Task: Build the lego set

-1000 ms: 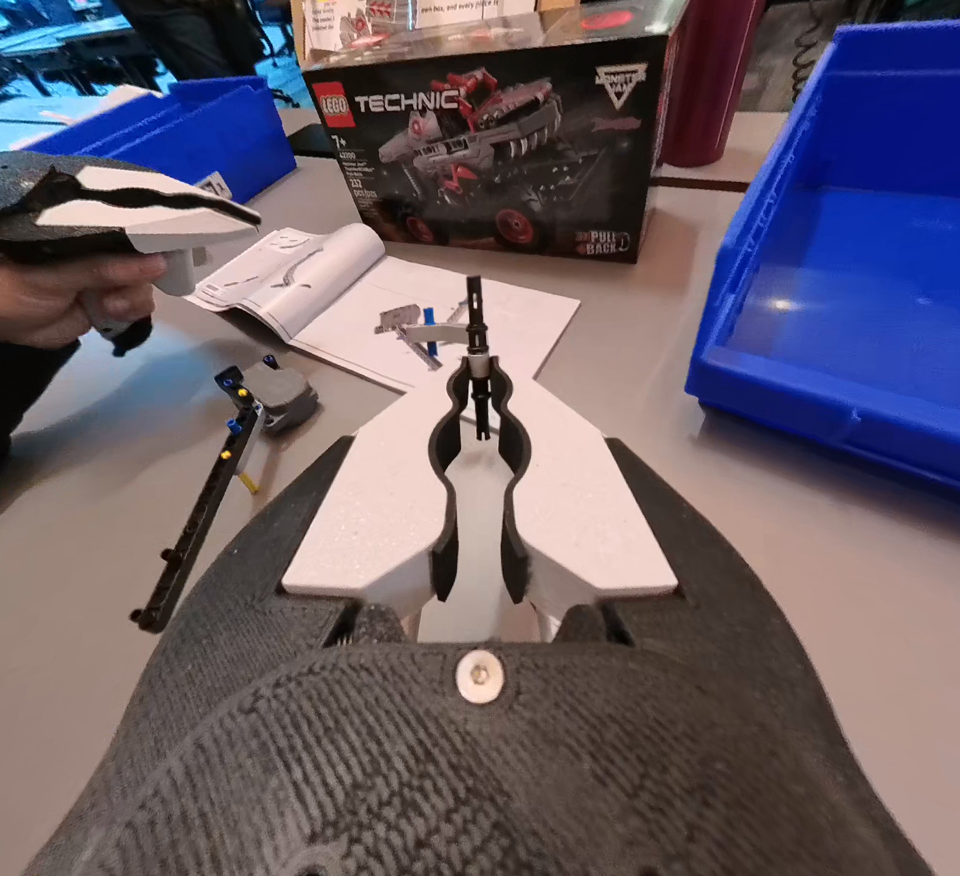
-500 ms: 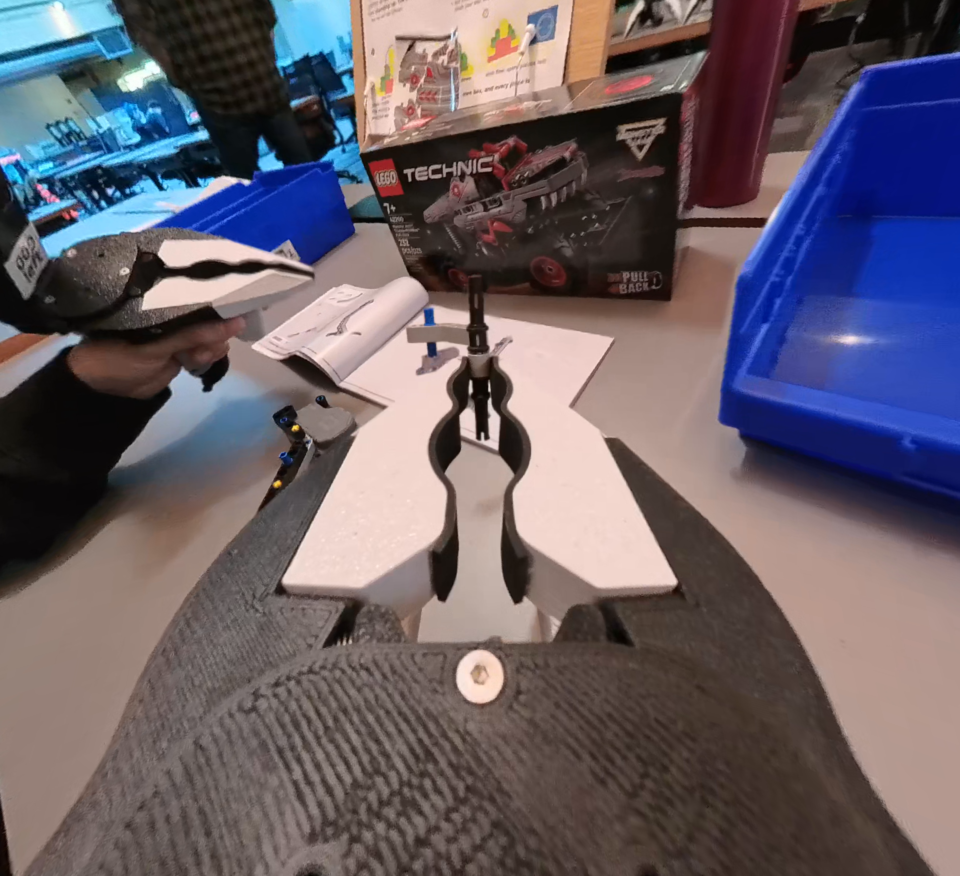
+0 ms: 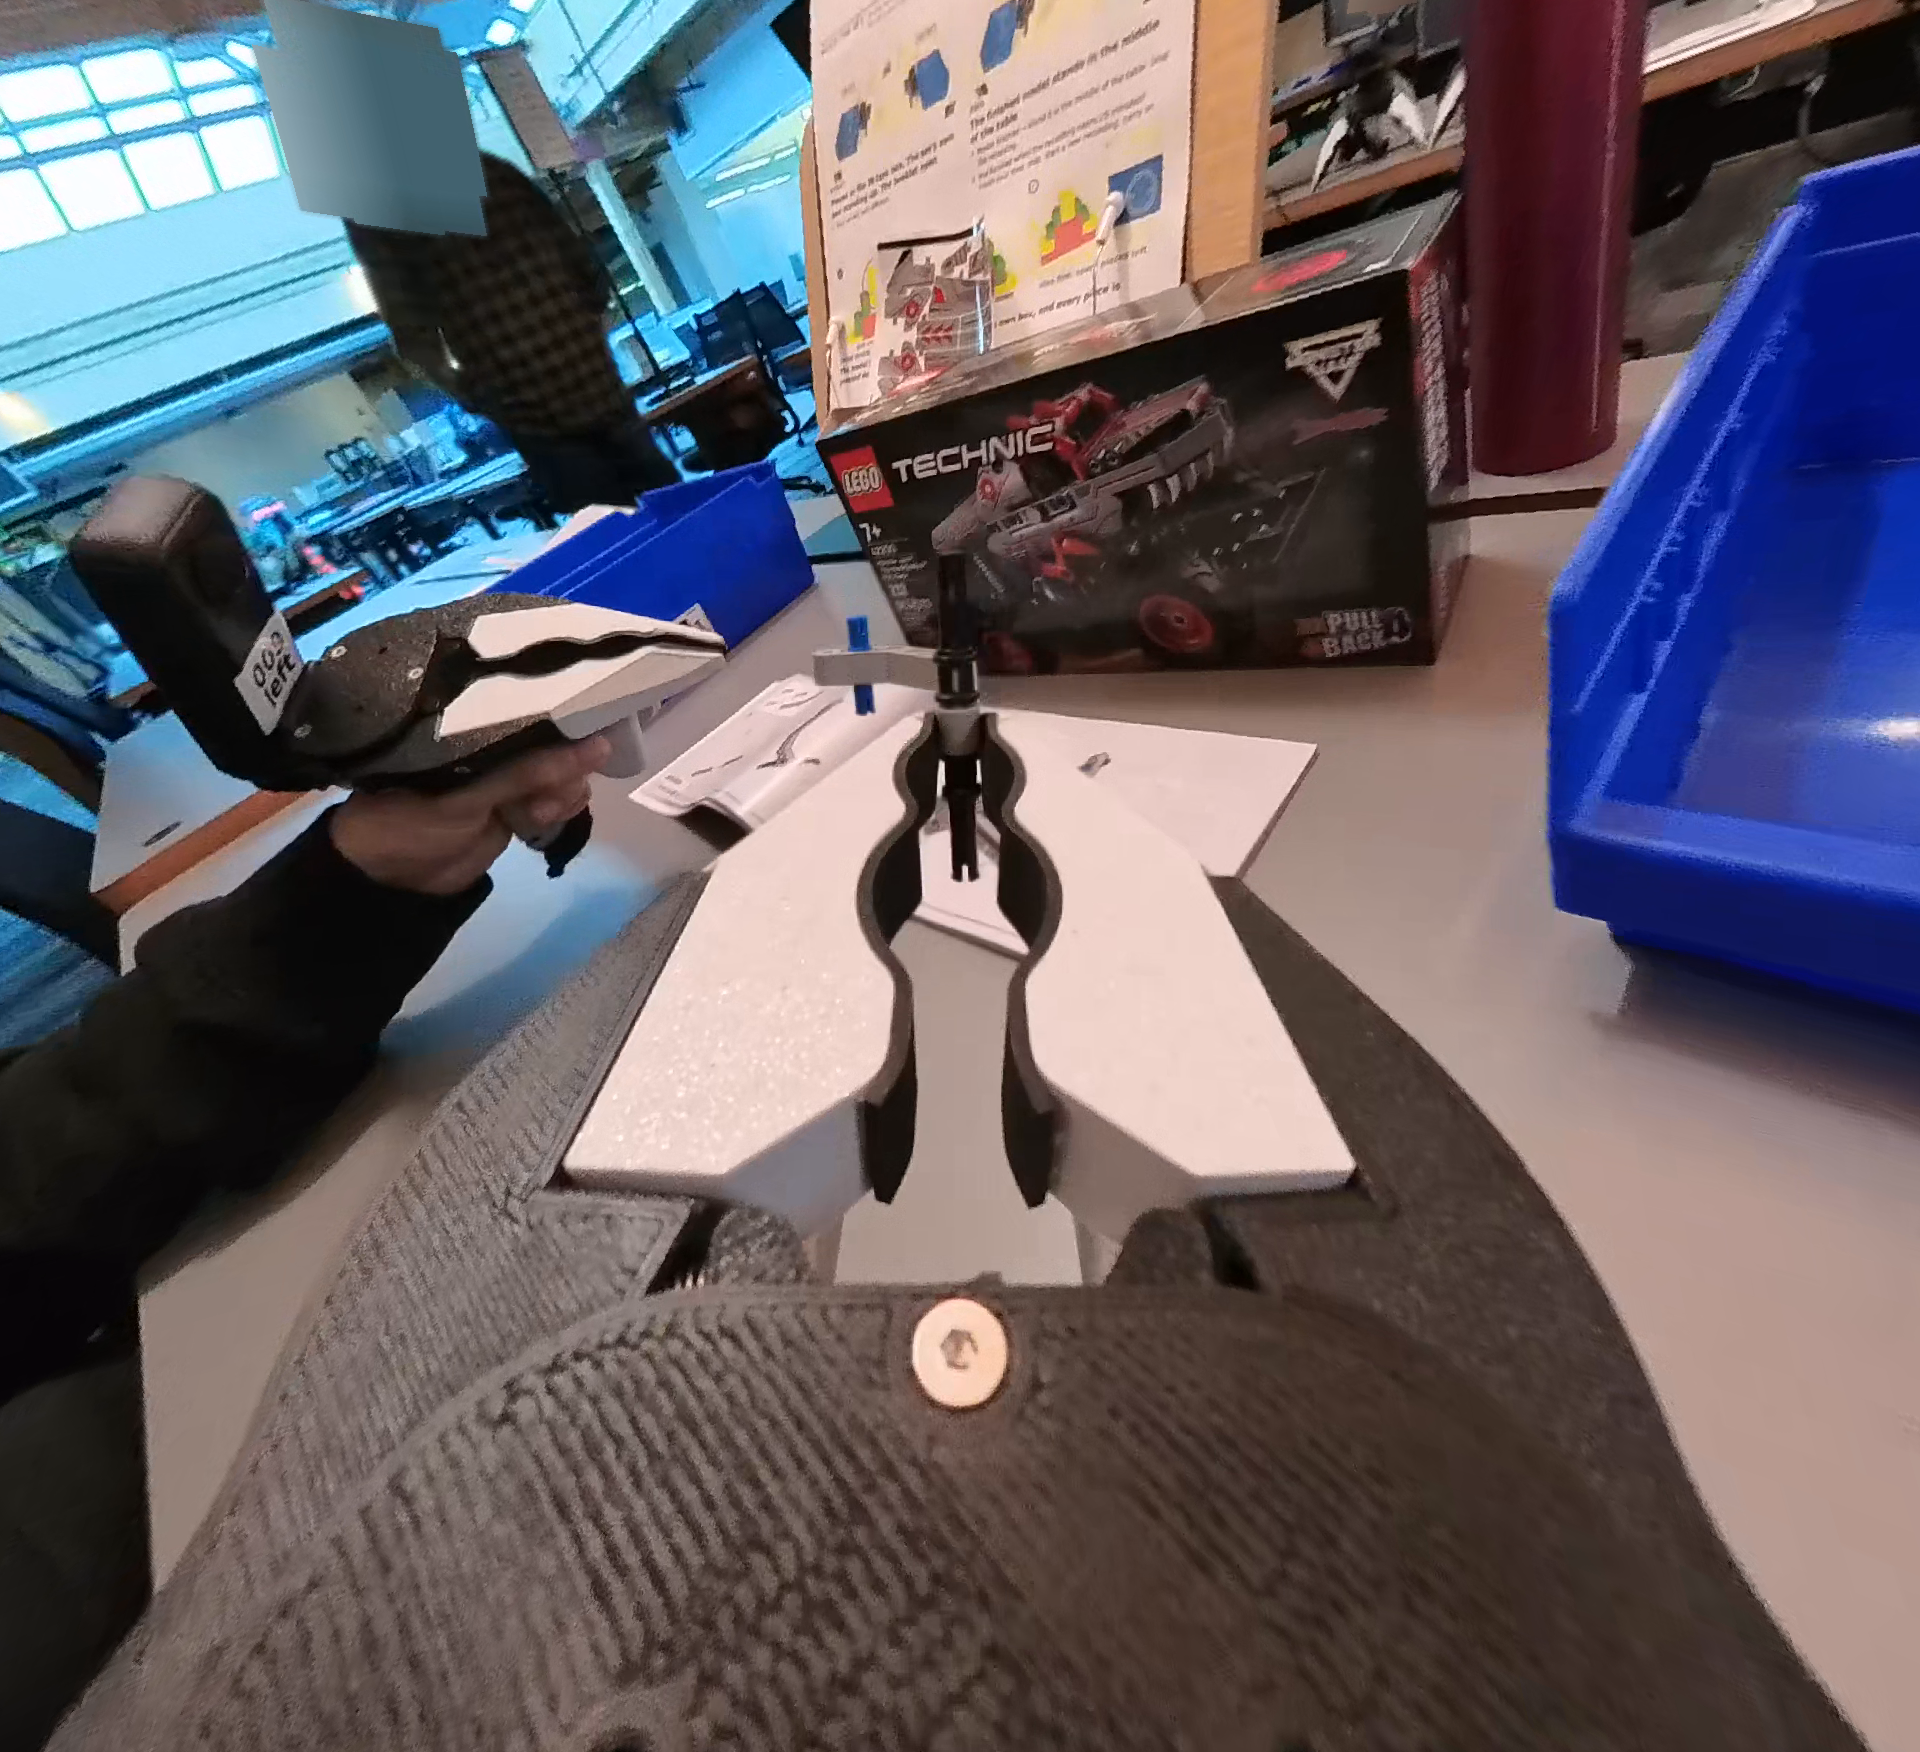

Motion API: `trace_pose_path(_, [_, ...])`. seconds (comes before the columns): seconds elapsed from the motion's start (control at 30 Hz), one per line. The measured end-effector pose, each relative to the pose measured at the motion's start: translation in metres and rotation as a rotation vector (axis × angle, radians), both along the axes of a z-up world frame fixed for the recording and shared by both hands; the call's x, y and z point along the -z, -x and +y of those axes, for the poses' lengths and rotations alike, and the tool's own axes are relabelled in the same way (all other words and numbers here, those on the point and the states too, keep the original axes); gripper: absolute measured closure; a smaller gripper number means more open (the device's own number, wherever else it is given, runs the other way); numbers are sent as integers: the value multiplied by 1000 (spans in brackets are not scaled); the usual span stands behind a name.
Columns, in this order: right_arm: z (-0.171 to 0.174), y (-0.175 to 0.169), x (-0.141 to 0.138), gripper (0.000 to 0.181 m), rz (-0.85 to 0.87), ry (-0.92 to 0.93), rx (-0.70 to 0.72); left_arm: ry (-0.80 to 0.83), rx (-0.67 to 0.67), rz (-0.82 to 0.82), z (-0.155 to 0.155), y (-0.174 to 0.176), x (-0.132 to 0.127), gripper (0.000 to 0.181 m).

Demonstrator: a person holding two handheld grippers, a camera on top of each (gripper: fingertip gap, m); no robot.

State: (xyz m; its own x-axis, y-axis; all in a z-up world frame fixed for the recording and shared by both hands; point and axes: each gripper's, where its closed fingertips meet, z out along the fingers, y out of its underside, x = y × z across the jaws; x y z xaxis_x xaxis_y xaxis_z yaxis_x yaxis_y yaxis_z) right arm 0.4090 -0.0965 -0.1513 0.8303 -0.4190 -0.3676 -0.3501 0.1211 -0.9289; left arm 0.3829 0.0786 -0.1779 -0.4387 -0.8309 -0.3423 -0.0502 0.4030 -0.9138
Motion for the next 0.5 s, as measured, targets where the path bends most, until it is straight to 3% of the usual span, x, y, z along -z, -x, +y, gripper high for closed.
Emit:
trace_pose_path(0.2, [12, 7, 10, 177, 36, 43, -58, -56, 81, -43, -16, 7, -3, 175])
trace_pose_path(0.5, [30, 27, 12, 177, 72, 38, -196, -315, 182, -226, -45, 21, -8, 164])
